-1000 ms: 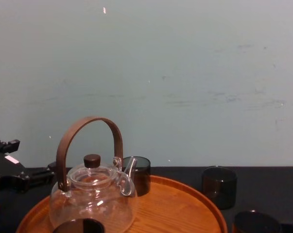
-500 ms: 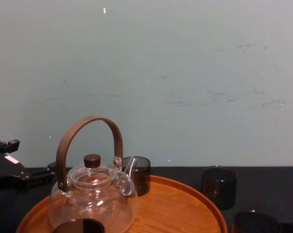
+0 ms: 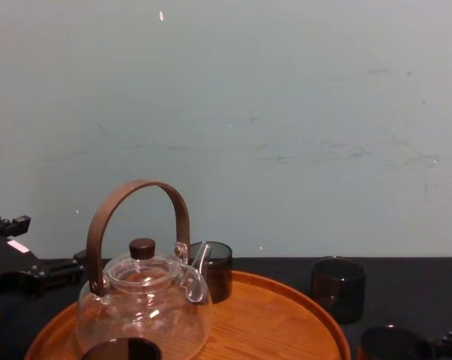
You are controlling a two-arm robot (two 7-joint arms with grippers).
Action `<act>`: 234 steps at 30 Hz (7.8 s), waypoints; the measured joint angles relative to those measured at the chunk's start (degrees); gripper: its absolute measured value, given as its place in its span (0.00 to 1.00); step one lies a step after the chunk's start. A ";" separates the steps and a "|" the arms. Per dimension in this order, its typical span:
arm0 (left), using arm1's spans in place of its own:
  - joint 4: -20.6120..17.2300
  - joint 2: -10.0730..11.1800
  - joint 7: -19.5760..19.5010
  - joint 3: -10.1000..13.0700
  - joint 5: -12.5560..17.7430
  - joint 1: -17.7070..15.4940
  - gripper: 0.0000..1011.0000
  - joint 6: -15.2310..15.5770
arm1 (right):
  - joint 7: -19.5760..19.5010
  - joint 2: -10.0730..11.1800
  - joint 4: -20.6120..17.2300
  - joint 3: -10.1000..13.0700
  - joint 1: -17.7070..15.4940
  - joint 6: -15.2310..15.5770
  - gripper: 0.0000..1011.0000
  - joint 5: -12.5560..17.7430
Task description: Pick up the glass from the table and place it on the tray.
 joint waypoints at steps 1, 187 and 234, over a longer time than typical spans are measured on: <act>0.00 0.00 0.00 0.00 0.00 0.00 0.99 0.00 | 0.04 -0.09 0.17 -0.08 0.17 0.03 0.99 0.00; 0.00 0.00 0.00 0.00 0.00 0.00 0.99 0.00 | 1.94 -16.54 22.90 -8.78 20.20 -7.25 0.99 -3.03; 0.00 0.00 0.00 0.00 0.00 0.00 0.99 0.00 | 4.93 -2.98 6.37 -2.89 8.96 -5.90 0.99 4.91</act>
